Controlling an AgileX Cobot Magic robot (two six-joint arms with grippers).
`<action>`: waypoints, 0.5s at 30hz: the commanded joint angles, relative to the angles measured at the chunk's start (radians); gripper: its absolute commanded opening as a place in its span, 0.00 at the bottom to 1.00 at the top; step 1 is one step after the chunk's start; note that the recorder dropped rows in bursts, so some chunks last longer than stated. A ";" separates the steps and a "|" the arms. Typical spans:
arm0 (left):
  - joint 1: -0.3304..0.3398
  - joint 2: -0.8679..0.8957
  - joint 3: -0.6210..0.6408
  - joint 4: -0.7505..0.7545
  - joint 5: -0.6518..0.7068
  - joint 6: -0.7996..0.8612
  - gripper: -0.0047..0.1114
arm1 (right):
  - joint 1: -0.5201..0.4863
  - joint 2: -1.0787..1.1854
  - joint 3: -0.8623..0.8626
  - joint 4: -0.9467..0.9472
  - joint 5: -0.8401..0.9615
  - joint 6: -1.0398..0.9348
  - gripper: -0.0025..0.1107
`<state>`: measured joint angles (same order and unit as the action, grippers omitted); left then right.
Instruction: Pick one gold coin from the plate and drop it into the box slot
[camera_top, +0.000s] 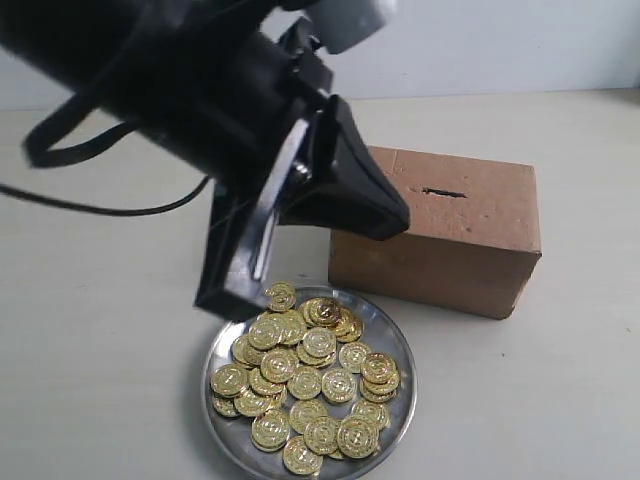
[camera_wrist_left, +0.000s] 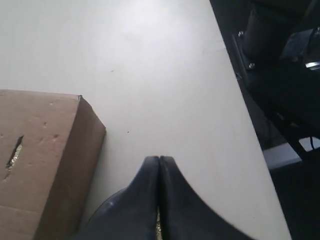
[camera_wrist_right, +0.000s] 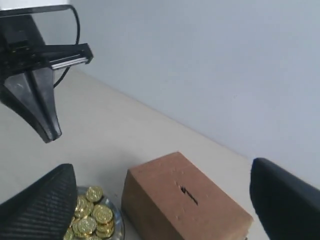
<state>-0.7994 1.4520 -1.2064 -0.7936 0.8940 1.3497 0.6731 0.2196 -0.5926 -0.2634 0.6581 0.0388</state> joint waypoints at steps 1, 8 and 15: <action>-0.004 -0.180 0.232 -0.204 -0.183 0.119 0.04 | 0.002 -0.013 0.119 -0.033 -0.203 0.017 0.80; -0.004 -0.371 0.451 -0.458 -0.510 0.241 0.04 | 0.002 0.001 0.223 -0.012 -0.379 0.012 0.80; 0.000 -0.433 0.474 -0.456 -0.630 0.243 0.04 | 0.002 0.001 0.225 0.082 -0.357 0.014 0.80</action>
<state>-0.7994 1.0346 -0.7413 -1.2303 0.3008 1.5888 0.6731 0.2150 -0.3714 -0.2063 0.3173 0.0496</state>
